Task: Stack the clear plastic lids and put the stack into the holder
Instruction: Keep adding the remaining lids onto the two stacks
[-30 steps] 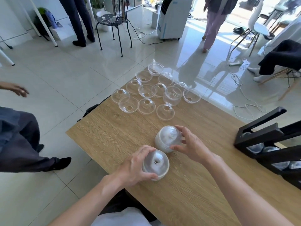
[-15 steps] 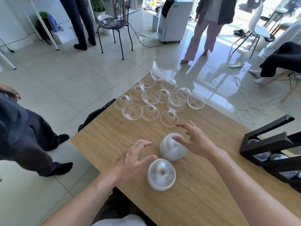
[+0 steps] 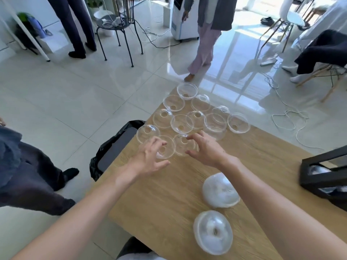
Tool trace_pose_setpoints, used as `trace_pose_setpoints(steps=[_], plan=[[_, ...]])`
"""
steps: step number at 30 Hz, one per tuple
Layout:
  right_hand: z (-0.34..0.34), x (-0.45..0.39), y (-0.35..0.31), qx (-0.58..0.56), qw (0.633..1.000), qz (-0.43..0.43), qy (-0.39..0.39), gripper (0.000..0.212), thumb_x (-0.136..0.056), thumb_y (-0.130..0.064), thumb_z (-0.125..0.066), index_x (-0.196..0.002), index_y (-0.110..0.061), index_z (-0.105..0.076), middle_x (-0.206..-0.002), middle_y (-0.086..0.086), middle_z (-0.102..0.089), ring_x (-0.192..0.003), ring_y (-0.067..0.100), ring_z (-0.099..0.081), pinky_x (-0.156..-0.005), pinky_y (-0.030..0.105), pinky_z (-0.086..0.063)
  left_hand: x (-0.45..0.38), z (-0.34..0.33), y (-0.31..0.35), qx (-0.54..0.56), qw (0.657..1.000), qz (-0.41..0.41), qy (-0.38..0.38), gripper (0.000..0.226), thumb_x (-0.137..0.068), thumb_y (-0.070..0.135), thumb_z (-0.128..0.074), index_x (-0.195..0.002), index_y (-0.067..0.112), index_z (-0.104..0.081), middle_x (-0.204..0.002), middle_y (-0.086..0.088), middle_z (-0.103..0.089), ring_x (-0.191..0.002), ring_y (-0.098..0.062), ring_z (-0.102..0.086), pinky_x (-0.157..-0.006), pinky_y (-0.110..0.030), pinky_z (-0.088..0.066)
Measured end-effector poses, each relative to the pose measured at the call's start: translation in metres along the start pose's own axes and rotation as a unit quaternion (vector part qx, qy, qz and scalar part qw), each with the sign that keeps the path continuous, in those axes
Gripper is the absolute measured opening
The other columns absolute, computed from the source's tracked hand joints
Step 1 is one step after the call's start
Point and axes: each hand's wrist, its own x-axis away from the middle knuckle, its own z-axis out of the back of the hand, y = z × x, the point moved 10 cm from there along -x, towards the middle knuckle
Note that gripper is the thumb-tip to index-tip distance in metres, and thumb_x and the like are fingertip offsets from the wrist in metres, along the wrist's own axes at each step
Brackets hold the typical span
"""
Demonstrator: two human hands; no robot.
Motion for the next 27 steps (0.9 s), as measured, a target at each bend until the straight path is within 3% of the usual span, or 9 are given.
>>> trace_pose_setpoints(steps=[3,6,9,14,20,24,27], plan=[[-0.01,-0.017,-0.006,0.041,0.999,-0.012,0.002,0.062,-0.088,-0.043,-0.075,-0.143,-0.024,-0.054,-0.139,0.006,-0.05,-0.128,0.026,-0.05,-0.104,0.034,-0.04,-0.026,-0.003,-0.008,-0.129,0.99,-0.011,-0.057,0.092,-0.083,0.052,-0.076,-0.157,0.022,-0.03,-0.158,-0.001,-0.028,-0.146,-0.022,-0.029,-0.123,-0.038,-0.022],[-0.019,-0.028,-0.011,0.076,0.997,-0.023,-0.005,0.068,-0.086,-0.044,-0.075,-0.146,-0.023,-0.05,-0.136,0.01,-0.05,-0.126,0.031,-0.049,-0.106,0.038,-0.042,-0.048,-0.019,-0.018,-0.208,0.97,-0.006,-0.125,0.107,-0.082,0.051,-0.077,-0.162,0.027,-0.01,-0.169,-0.008,-0.005,-0.156,-0.027,-0.008,-0.126,-0.042,-0.003],[-0.026,-0.031,-0.013,0.117,0.993,-0.022,-0.005,0.073,-0.083,-0.045,-0.078,-0.147,-0.026,-0.049,-0.134,0.01,-0.05,-0.121,0.032,-0.051,-0.103,0.04,-0.043,-0.062,-0.033,-0.024,-0.247,0.953,-0.005,-0.177,0.114,-0.084,0.045,-0.077,-0.162,0.031,0.004,-0.17,-0.01,0.006,-0.157,-0.028,0.003,-0.127,-0.045,0.001],[-0.033,-0.027,-0.006,0.156,0.987,-0.041,-0.014,0.072,-0.084,-0.044,-0.073,-0.149,-0.035,-0.045,-0.131,0.008,-0.045,-0.117,0.029,-0.051,-0.101,0.042,-0.043,-0.069,-0.037,-0.021,-0.262,0.95,-0.047,-0.164,0.109,-0.081,0.043,-0.079,-0.16,0.032,-0.004,-0.164,-0.011,-0.017,-0.151,-0.03,-0.016,-0.124,-0.042,-0.01],[-0.04,-0.025,-0.003,0.17,0.983,-0.05,-0.043,0.083,-0.083,-0.04,-0.075,-0.153,-0.035,-0.033,-0.143,0.003,-0.051,-0.127,0.027,-0.043,-0.105,0.04,-0.036,-0.063,-0.033,-0.022,-0.253,0.952,-0.056,-0.16,0.108,-0.074,0.046,-0.082,-0.156,0.033,-0.014,-0.149,-0.011,-0.031,-0.14,-0.03,-0.029,-0.118,-0.044,-0.025],[-0.04,-0.023,-0.005,0.159,0.985,-0.049,-0.04,0.083,-0.081,-0.042,-0.078,-0.151,-0.034,-0.035,-0.141,0.002,-0.053,-0.125,0.026,-0.043,-0.103,0.039,-0.036,-0.053,-0.03,-0.025,-0.24,0.956,-0.056,-0.157,0.111,-0.069,0.054,-0.083,-0.155,0.037,-0.015,-0.143,-0.008,-0.031,-0.136,-0.029,-0.03,-0.116,-0.045,-0.028],[-0.035,-0.016,-0.005,0.139,0.989,-0.043,-0.015,0.082,-0.08,-0.046,-0.078,-0.15,-0.032,-0.038,-0.138,0.001,-0.055,-0.123,0.024,-0.045,-0.102,0.037,-0.038,-0.044,-0.028,-0.027,-0.229,0.957,-0.035,-0.173,0.119,-0.067,0.062,-0.084,-0.158,0.04,-0.01,-0.152,-0.014,-0.024,-0.144,-0.034,-0.024,-0.12,-0.048,-0.026]])
